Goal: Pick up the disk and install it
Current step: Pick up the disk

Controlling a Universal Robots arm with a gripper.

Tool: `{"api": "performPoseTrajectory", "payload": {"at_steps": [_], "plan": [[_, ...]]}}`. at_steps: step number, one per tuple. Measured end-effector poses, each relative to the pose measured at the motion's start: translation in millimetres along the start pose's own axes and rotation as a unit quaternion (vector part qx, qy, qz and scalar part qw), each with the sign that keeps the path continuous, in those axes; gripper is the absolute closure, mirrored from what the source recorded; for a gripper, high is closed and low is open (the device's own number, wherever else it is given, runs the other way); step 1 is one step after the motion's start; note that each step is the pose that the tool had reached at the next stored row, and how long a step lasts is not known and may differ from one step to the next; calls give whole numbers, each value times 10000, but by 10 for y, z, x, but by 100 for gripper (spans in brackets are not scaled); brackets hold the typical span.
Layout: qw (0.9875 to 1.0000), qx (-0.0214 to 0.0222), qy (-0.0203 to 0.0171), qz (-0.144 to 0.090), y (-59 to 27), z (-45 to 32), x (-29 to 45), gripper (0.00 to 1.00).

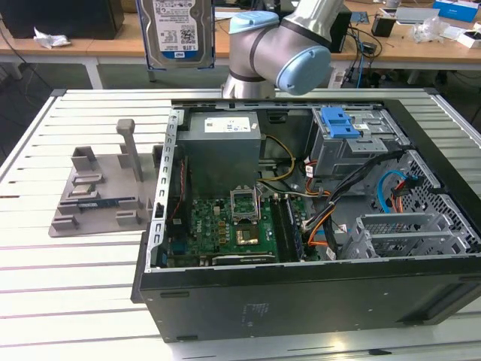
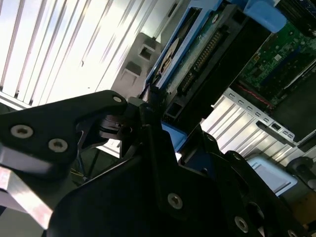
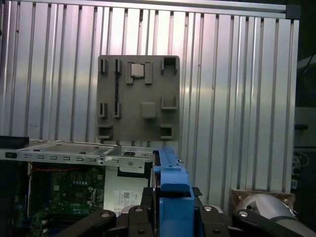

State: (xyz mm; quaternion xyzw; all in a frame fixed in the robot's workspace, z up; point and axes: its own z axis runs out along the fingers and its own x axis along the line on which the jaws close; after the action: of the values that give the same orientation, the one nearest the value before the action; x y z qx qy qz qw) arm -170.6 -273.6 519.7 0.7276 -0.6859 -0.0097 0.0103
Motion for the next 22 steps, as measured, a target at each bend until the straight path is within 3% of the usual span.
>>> {"api": "performPoseTrajectory", "payload": {"at_steps": [11,22], "plan": [[10000,-1,0,0,3,3,310,63],[10000,-1,0,0,5,8,482,63]]}}
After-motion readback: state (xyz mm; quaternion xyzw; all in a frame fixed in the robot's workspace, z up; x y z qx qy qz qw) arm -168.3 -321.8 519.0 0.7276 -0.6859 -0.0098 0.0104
